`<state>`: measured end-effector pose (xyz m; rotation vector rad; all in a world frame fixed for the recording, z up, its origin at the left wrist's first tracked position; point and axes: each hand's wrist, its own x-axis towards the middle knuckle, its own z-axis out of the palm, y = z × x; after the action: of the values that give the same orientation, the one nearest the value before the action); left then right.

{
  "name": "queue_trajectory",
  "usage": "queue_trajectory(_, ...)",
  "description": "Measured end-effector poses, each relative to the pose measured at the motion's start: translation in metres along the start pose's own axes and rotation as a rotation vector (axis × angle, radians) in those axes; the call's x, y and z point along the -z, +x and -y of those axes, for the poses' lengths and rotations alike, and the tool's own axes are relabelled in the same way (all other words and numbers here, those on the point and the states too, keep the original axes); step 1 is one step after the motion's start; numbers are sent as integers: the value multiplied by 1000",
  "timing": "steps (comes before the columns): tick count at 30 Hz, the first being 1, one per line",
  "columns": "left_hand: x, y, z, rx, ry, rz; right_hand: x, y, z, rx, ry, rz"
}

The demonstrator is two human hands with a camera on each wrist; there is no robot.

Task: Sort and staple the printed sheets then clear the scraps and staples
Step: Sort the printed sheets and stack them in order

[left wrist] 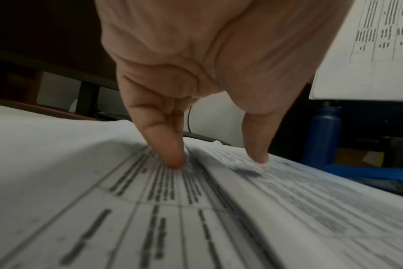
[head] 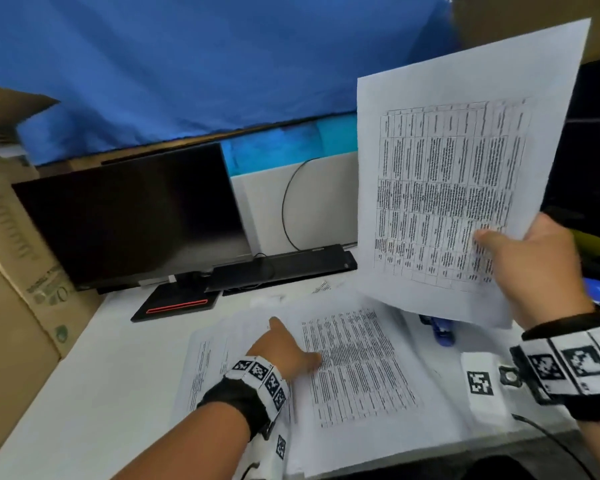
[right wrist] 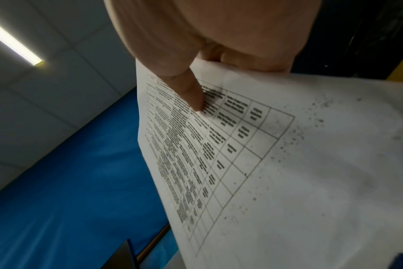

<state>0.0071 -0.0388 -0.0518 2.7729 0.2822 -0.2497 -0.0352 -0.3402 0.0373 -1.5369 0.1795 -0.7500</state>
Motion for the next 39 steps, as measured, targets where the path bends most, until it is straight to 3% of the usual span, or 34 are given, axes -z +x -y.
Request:
queue_trajectory(3, -15, 5, -17, 42, 150, 15, 3, 4, -5, -5, -4, 9)
queue_trajectory(11, -25, 20, -19, 35, 185, 127, 4, 5, -12, -17, -13, 49)
queue_trajectory(14, -26, 20, -15, 39, 79, 118, 5, 4, -12, -23, -22, 49)
queue_trajectory(17, -24, 17, -2, 36, -125, 75, 6, 3, -7, -18, -26, 42)
queue_trajectory(22, 5, 1, 26, -28, -904, 173, 11, 7, -4, -25, -26, 19)
queue_trajectory(24, 23, -14, 35, -58, -1074, 106, 14, 7, -6, -34, -47, 4)
queue_trajectory(28, 62, -43, 55, -165, -1221, -106, 16, 7, -17, -72, -127, 8)
queue_trajectory(30, 78, -61, 62, -245, -1286, -151, 13, 3, -25, -125, -190, 33)
queue_trajectory(34, 86, -79, 63, -297, -1413, -124, -8, -16, -32, -251, -220, 186)
queue_trajectory(39, 58, -79, 52, -115, -1555, 43, -45, -65, -23, -397, -58, 658)
